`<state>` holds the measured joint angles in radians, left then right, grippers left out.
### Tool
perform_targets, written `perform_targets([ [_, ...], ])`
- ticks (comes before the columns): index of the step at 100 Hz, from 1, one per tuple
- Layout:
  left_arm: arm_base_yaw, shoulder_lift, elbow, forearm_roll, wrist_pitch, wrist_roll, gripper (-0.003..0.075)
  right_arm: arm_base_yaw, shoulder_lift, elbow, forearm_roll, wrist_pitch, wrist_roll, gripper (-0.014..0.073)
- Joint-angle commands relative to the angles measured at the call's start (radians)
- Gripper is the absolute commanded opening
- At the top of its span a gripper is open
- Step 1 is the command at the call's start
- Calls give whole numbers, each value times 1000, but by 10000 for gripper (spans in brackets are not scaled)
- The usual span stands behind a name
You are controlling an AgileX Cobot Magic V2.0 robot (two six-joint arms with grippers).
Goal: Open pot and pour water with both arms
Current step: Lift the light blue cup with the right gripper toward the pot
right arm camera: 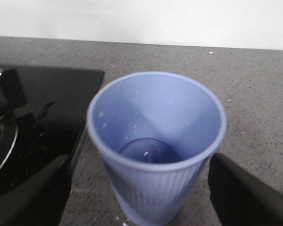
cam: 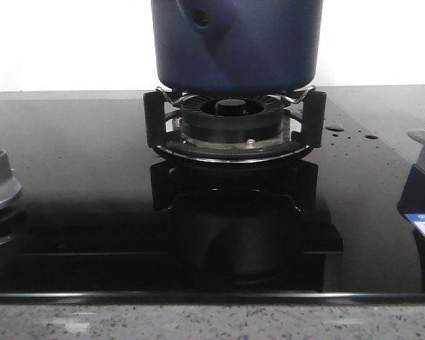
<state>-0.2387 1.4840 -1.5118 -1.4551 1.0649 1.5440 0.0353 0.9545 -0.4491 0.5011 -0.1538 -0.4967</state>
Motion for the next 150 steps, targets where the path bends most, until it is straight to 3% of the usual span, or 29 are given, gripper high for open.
perform_targets([
  [1,1,-40,-38,-105,-12,-10,190,2,20,-26,37,-122,-6,589],
  [20,1,-40,-38,-105,-12,-10,190,2,76,-26,43,-136,-2,623],
  [70,1,-40,-38,-105,-10,-10,190,16,261,-26,43,-396,77,610],
  [80,1,-40,-38,-105,-8,-10,190,16,261,-26,43,-396,100,521],
  [97,1,-40,-38,-105,-8,-10,190,16,261,-26,43,-400,100,247],
  [106,1,-40,-38,-105,-8,-10,190,16,261,-26,43,-400,100,162],
  [122,1,-40,-38,-105,-6,-10,190,18,233,-26,22,-403,100,132],
  [150,1,-52,-38,-105,-22,-14,191,75,91,-88,-199,-332,100,132],
])
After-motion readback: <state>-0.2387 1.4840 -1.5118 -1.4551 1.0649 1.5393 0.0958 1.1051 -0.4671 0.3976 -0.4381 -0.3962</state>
